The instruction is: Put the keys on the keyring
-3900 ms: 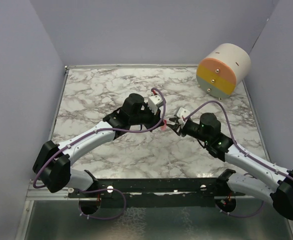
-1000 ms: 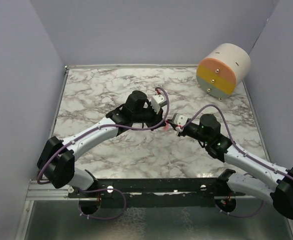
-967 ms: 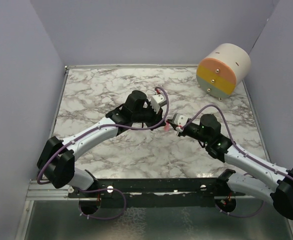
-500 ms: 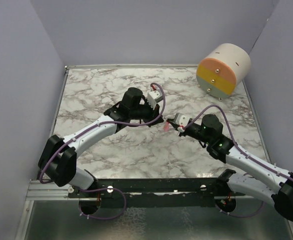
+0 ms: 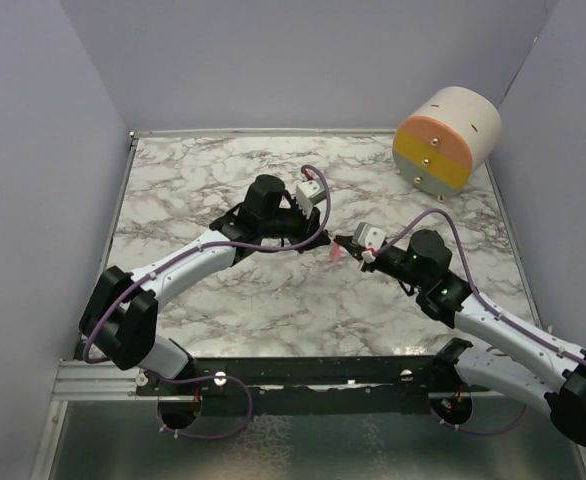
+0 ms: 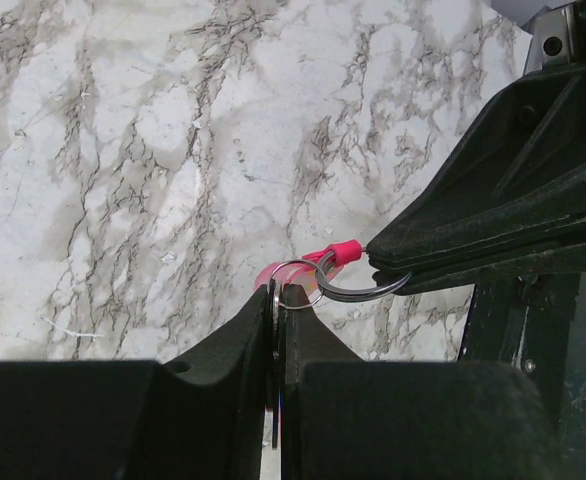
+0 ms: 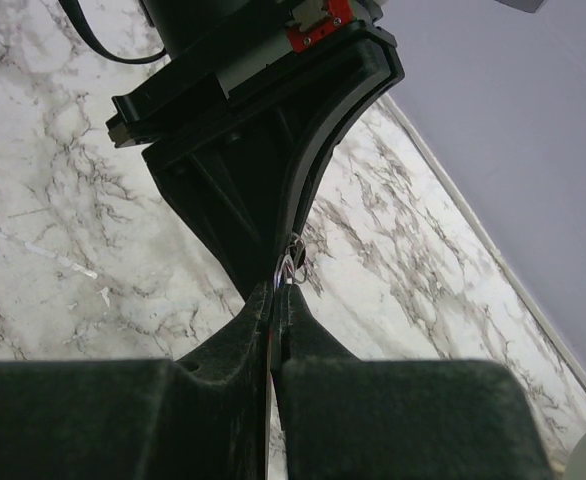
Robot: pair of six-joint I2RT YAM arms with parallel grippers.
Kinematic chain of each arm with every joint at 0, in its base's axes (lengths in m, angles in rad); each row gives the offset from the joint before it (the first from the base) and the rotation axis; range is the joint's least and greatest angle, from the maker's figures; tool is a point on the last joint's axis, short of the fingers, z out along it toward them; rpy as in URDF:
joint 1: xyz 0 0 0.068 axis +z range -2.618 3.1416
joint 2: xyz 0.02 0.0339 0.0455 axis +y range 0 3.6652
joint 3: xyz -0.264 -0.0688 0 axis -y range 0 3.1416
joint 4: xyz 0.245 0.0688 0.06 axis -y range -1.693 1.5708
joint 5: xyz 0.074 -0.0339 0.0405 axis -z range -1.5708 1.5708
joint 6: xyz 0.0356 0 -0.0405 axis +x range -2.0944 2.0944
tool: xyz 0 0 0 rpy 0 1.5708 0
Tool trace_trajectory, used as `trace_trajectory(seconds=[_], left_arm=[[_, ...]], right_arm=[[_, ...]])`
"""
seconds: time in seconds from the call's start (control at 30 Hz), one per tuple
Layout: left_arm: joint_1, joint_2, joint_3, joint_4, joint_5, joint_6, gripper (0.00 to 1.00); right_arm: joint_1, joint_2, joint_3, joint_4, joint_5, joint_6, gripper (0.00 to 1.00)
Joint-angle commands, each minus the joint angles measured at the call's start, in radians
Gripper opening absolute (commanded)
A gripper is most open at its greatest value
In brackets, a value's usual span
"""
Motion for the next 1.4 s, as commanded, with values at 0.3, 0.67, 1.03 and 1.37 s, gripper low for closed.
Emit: trace_trajectory(seconds=[0.3,0.67,1.03,1.37], left_arm=[[0.031,-0.024,-0.035,0.092,0.039,-0.041,0.00],[0.032,-0.058,-0.068,0.142,0.086,-0.075,0.00],[0.032,-0.108,-0.092,0.155,0.074,-0.103,0.00],[0.032,-0.132,-0.098,0.142,0.024,-0.114,0.00]], right_arm=[[0.004,-0.033,-0.078,0.267,-0.071,0.126,0.01],[0.004,0.009,-0.129,0.449,-0.043,0.173,0.01],[0.004,0.051,-0.145,0.510,-0.004,0.188,0.01],[0.004,0.046,-0.140,0.475,0.011,0.193,0.18]])
